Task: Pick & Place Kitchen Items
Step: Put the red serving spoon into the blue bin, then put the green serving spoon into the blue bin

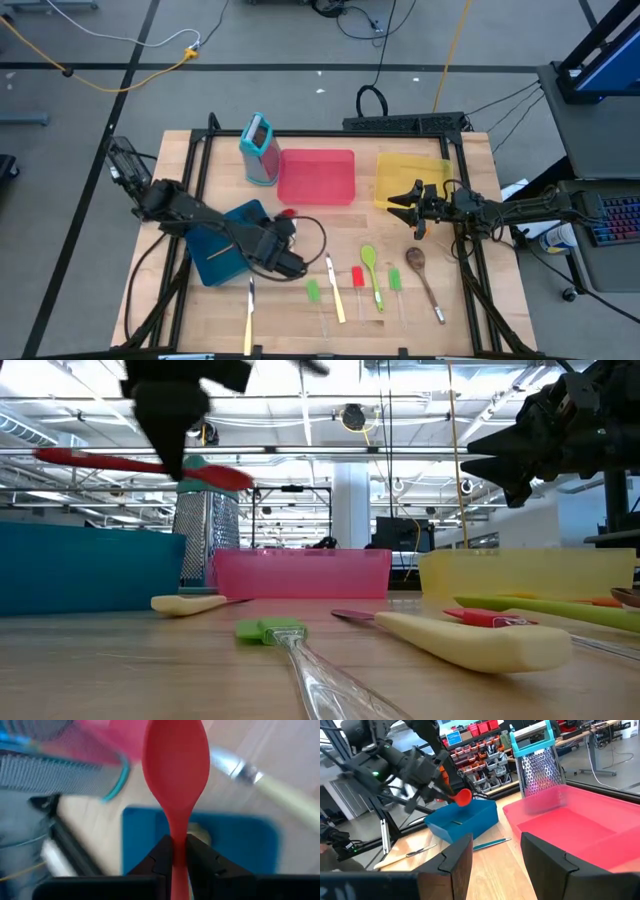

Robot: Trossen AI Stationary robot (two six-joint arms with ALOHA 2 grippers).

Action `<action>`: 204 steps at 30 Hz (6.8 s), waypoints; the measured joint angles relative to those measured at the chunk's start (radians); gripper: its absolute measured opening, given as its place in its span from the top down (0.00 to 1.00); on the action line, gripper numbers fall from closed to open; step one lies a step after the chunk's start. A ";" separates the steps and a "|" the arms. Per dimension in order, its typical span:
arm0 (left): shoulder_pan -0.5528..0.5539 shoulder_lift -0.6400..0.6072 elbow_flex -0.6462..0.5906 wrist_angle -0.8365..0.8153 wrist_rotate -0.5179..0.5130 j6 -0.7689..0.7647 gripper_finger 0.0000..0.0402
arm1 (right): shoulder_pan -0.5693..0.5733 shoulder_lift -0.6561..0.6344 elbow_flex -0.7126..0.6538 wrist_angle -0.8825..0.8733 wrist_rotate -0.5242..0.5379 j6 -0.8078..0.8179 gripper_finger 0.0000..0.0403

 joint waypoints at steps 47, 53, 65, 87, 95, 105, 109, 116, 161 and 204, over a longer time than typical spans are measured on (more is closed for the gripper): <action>0.115 -0.272 -0.681 0.479 0.310 -0.027 0.87 | 0.000 0.073 0.000 0.020 0.004 0.006 0.60; 0.114 -0.272 -0.681 0.522 0.320 -0.002 0.87 | 0.000 0.073 0.000 0.019 0.004 0.008 0.60; 0.114 -0.272 -0.681 0.581 0.321 0.023 0.87 | 0.000 0.073 0.000 0.020 0.004 0.008 0.60; 0.114 -0.272 -0.681 0.582 0.312 0.043 0.64 | 0.000 0.073 0.000 0.021 0.004 0.007 0.60; 0.115 -0.272 -0.680 0.579 0.348 0.078 0.62 | 0.000 0.073 0.000 0.098 -0.056 -0.014 0.60; 0.115 -0.358 -0.644 0.455 0.320 -0.011 0.62 | 0.062 0.090 0.032 0.118 -0.077 -0.032 0.60; 0.115 -0.448 -0.612 0.464 0.175 -0.045 0.62 | 0.128 0.134 0.073 0.081 -0.020 -0.062 0.60; 0.115 -0.562 -0.591 0.601 -0.047 -0.032 0.62 | 0.269 0.272 0.138 0.057 0.144 -0.058 0.60; 0.162 -0.562 -0.591 1.264 -0.303 0.531 0.62 | 0.553 0.945 0.702 -0.787 0.179 0.757 0.60; 0.269 -0.562 -0.591 1.264 -0.298 0.586 0.62 | 0.468 1.104 0.702 -0.692 0.075 0.595 0.83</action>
